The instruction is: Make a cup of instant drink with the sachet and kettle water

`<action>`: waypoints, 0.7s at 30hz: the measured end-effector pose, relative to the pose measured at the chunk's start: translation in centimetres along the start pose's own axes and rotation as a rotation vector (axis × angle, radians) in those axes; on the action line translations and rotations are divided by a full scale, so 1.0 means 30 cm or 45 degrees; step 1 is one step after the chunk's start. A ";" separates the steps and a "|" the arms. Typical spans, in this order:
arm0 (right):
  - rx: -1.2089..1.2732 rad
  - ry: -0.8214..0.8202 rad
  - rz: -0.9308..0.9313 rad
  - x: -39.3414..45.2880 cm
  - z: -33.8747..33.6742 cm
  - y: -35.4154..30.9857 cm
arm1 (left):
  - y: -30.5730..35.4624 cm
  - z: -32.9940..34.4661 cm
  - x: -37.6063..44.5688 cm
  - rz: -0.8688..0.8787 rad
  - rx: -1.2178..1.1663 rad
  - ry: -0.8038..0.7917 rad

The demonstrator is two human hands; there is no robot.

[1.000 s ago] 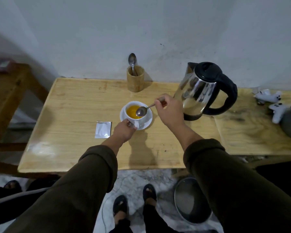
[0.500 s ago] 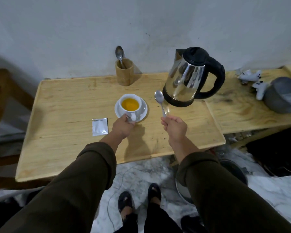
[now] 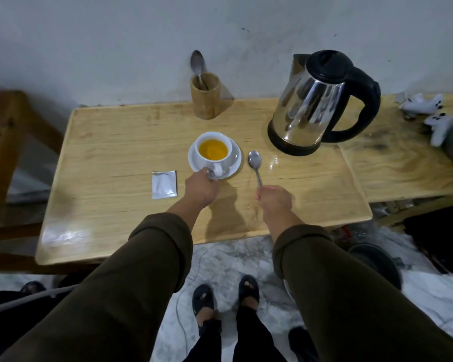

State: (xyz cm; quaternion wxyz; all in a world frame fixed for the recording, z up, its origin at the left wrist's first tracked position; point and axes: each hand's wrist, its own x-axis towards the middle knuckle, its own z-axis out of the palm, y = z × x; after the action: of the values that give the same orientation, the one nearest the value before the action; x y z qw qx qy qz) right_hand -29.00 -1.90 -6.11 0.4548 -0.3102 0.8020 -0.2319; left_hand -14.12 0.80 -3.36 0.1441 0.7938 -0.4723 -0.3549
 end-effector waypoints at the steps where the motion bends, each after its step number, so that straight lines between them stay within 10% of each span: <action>1: -0.048 0.021 -0.037 0.002 -0.004 0.000 | 0.001 0.002 -0.001 0.005 0.012 0.008; 21: -0.602 0.166 -0.311 0.025 -0.009 0.012 | 0.019 -0.011 -0.026 0.013 0.031 -0.027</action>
State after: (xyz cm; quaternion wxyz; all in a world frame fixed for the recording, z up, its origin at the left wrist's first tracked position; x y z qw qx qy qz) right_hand -29.64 -2.17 -6.64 0.2856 -0.4868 0.8181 -0.1108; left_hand -14.49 1.13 -2.47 0.1312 0.7892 -0.4823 -0.3568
